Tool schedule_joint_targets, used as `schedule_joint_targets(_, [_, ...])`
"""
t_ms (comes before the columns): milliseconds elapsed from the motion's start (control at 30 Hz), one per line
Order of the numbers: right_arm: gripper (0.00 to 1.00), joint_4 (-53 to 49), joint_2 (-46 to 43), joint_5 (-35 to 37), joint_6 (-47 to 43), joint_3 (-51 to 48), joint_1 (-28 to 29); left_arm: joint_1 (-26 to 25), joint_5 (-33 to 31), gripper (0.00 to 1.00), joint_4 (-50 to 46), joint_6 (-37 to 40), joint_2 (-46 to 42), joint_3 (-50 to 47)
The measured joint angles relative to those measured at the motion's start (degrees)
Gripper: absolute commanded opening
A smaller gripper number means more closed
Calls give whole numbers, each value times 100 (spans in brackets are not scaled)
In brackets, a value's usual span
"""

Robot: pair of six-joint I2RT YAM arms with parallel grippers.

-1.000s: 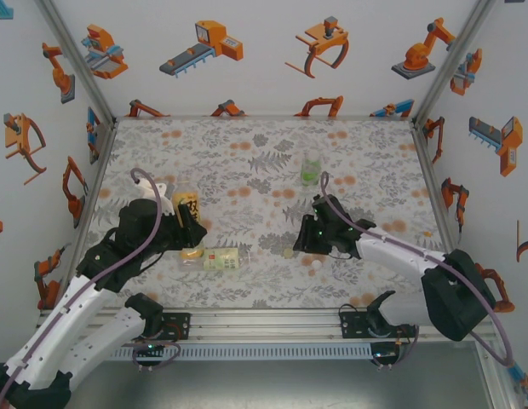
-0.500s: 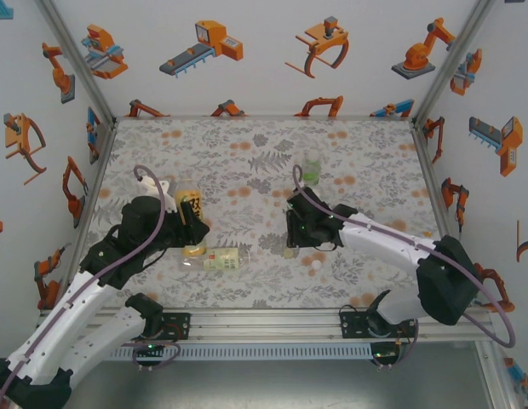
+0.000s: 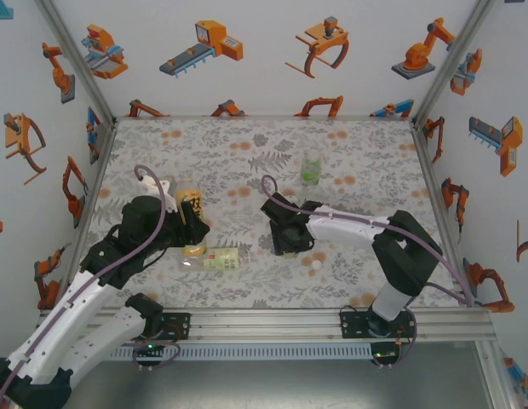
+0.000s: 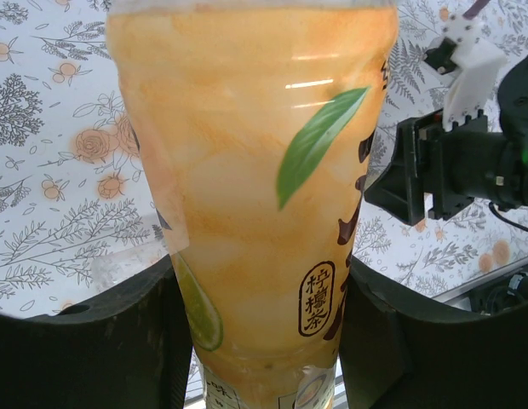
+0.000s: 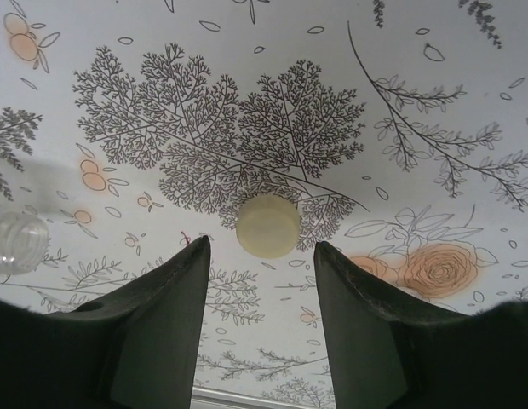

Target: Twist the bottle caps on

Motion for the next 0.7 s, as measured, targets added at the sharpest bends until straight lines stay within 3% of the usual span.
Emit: schedule_joint_targets(700, [42, -2, 273, 0, -87, 114, 42, 0, 98, 0, -17, 129, 160, 2])
